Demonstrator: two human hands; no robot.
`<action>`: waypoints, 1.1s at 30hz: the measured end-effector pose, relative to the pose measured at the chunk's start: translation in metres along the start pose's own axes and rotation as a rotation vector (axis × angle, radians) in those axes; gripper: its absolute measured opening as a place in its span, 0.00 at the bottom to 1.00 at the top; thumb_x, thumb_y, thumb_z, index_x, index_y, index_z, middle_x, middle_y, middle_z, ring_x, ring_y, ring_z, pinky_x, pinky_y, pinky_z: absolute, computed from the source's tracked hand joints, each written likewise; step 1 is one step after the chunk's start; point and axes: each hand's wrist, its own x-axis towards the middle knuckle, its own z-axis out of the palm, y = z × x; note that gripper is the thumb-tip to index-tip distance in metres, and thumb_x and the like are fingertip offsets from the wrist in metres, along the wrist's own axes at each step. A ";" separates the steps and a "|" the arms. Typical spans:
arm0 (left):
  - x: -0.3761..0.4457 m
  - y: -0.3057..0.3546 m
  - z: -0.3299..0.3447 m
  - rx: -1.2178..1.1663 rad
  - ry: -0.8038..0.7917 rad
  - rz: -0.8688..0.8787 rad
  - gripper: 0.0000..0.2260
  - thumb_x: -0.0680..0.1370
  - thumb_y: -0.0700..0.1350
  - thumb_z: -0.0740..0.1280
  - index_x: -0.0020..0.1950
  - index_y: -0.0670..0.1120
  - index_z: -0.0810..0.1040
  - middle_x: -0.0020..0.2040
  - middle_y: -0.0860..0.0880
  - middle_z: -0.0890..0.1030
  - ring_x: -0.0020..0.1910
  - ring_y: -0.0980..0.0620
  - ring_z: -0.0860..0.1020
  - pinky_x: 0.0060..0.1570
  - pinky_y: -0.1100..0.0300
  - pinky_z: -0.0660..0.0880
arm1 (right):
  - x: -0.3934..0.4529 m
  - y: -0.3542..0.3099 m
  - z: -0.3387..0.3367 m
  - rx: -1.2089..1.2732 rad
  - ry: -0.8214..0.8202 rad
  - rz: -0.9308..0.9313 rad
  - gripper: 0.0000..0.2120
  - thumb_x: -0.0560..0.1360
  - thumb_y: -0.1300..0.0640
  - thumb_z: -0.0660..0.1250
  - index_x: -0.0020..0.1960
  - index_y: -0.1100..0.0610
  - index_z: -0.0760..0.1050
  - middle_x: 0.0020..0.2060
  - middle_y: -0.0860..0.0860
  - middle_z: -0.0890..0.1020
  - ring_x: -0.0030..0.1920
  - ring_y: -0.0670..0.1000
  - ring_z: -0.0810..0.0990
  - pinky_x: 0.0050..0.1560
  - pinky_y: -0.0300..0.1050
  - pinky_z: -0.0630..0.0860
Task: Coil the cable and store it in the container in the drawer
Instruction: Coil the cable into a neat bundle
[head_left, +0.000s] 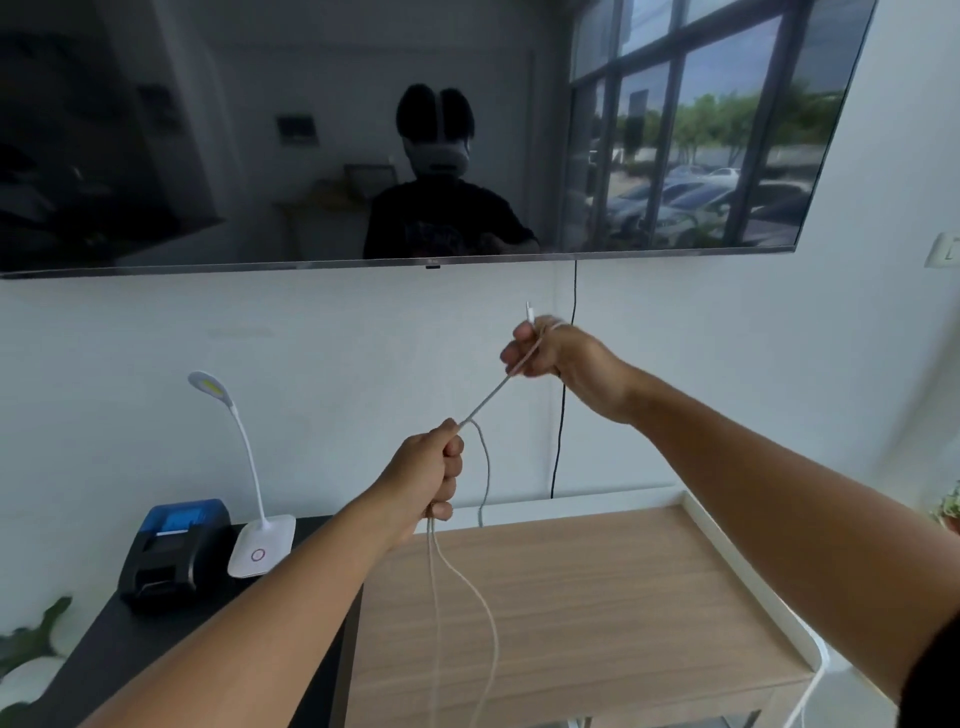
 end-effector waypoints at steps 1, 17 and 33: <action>0.000 -0.002 0.000 -0.037 -0.007 -0.017 0.18 0.84 0.54 0.56 0.34 0.51 0.64 0.31 0.51 0.58 0.25 0.52 0.55 0.25 0.61 0.58 | -0.004 -0.009 0.003 0.099 -0.021 -0.062 0.19 0.62 0.63 0.60 0.53 0.60 0.70 0.48 0.58 0.82 0.52 0.59 0.80 0.60 0.53 0.71; 0.020 0.053 -0.040 0.264 -0.112 0.120 0.22 0.81 0.58 0.59 0.28 0.52 0.67 0.27 0.54 0.61 0.23 0.52 0.57 0.27 0.58 0.68 | -0.056 -0.008 0.051 -1.117 -0.772 0.264 0.09 0.71 0.49 0.65 0.46 0.52 0.79 0.43 0.47 0.88 0.50 0.55 0.85 0.49 0.50 0.81; 0.011 0.001 -0.040 -0.020 -0.037 -0.055 0.20 0.83 0.53 0.58 0.31 0.53 0.65 0.29 0.52 0.59 0.23 0.52 0.55 0.24 0.61 0.63 | 0.005 0.008 -0.007 0.486 0.184 -0.082 0.13 0.77 0.67 0.51 0.49 0.58 0.73 0.49 0.59 0.86 0.49 0.58 0.84 0.60 0.54 0.72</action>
